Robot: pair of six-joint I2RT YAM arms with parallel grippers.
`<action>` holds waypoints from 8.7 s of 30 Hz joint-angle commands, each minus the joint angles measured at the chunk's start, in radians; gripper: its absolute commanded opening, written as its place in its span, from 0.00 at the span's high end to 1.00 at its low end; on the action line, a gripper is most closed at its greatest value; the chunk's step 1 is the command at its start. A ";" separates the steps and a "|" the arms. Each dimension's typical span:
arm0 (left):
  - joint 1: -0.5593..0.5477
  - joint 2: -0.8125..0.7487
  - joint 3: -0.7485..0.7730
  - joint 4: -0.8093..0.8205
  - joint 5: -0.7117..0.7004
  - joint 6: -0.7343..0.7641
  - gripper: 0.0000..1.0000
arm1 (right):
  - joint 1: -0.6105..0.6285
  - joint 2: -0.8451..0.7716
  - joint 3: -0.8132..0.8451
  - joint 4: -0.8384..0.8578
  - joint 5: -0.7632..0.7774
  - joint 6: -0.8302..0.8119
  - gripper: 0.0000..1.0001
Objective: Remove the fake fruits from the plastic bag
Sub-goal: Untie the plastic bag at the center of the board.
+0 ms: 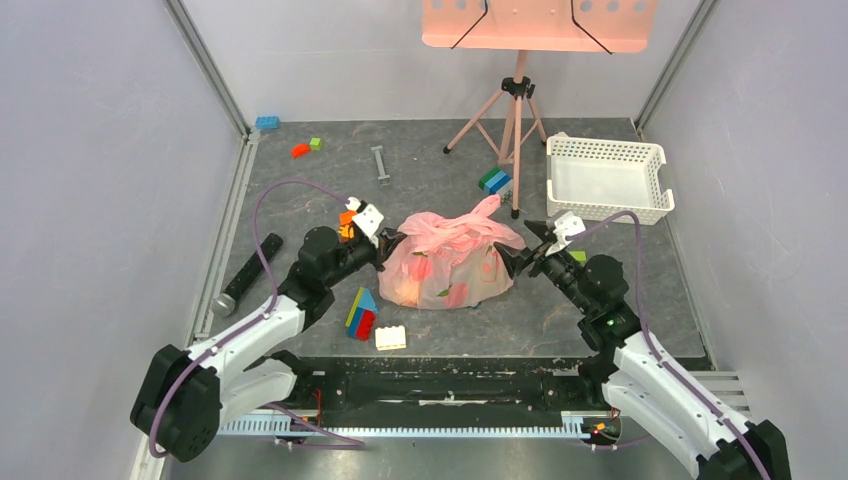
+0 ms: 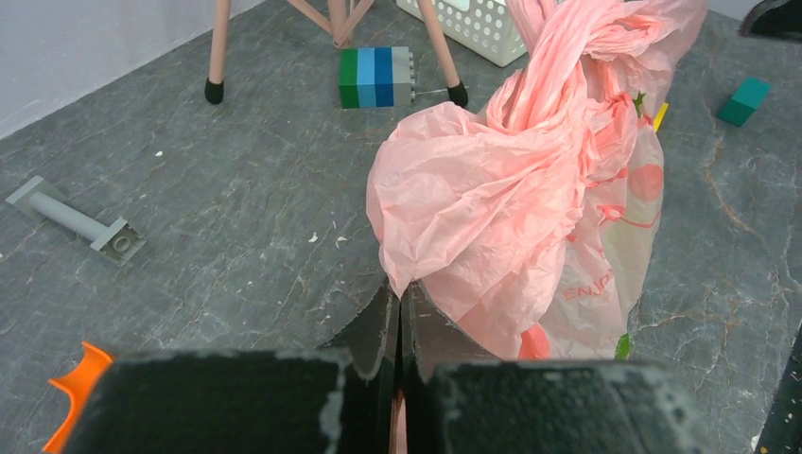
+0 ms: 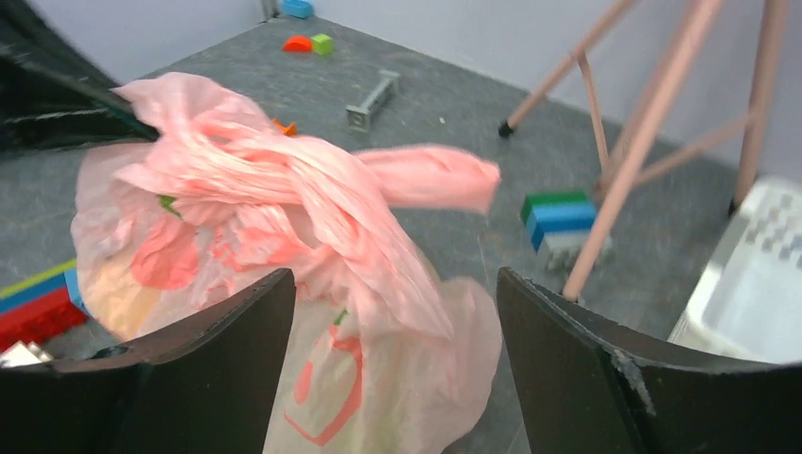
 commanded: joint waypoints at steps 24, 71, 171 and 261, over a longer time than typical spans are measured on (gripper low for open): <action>0.005 0.002 0.076 -0.022 0.104 0.103 0.98 | 0.003 0.596 0.918 -0.982 -0.602 -1.133 0.36; 0.005 -0.033 0.067 -0.024 0.033 0.072 0.98 | 0.002 0.508 0.629 -0.513 -0.406 -0.663 1.00; -0.326 0.257 0.665 -0.746 0.124 0.693 0.00 | -0.006 -0.053 -0.226 0.391 0.255 0.404 1.00; -0.459 -0.173 0.117 0.051 -0.525 -0.158 0.94 | -0.006 -0.223 -0.168 0.245 0.142 0.216 0.76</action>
